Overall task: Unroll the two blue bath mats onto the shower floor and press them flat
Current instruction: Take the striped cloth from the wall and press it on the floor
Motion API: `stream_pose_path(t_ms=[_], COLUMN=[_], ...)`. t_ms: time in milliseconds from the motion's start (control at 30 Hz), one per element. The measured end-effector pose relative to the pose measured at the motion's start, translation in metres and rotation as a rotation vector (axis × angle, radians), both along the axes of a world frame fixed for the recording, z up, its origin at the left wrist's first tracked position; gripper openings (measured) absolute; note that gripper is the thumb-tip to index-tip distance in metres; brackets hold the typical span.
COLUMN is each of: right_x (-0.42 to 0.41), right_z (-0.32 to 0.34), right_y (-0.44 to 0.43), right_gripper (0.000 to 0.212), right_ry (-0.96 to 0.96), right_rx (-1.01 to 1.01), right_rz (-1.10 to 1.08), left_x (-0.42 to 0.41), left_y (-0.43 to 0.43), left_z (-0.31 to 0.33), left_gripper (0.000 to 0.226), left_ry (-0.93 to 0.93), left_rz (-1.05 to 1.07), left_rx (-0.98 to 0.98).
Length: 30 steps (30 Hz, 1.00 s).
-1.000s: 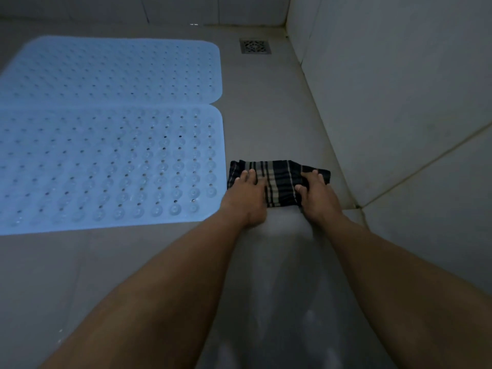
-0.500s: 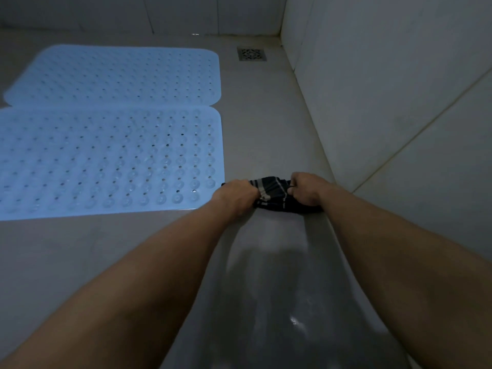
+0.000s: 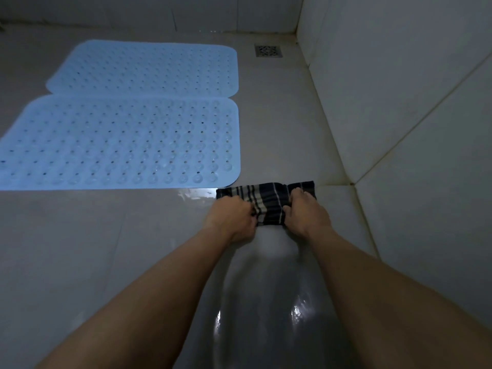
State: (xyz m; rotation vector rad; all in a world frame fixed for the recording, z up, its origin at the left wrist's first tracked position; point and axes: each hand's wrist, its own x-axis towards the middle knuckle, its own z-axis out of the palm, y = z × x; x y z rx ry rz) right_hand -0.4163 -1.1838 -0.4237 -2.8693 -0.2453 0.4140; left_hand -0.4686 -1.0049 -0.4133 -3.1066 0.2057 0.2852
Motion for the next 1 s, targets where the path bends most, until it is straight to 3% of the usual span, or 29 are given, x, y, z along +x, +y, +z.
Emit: stream_pose_path(t_ms=[133, 233, 300, 433, 667, 1000], right_x=[0.002, 0.01, 0.012, 0.006, -0.007, -0.041], right_z=[0.001, -0.011, -0.022, -0.037, -0.033, -0.038], right_y=[-0.006, -0.016, -0.02, -0.014, 0.022, 0.113], right_gripper=[0.034, 0.04, 0.05, 0.064, 0.064, 0.064], right_ry=[-0.154, -0.218, -0.149, 0.053, 0.017, -0.017], right_rx=[-0.07, -0.039, -0.015, -0.039, -0.226, -0.089], right_rz=[0.06, 0.11, 0.166, 0.129, 0.248, 0.347], left_x=[0.005, 0.008, 0.004, -0.004, -0.001, -0.047], left_y=[-0.015, -0.034, -0.04, -0.036, -0.007, 0.104], left_z=[-0.001, -0.026, -0.04, -0.054, -0.049, -0.061], left_gripper=[0.036, 0.042, 0.054, 0.06, 0.06, 0.061], left_ry=[-0.162, -0.057, 0.04, 0.032, 0.026, -0.081], left_rz=[0.125, 0.193, 0.279, 0.301, 0.48, 0.427], left_rx=[-0.067, -0.206, -0.301, -0.299, -0.408, -0.399])
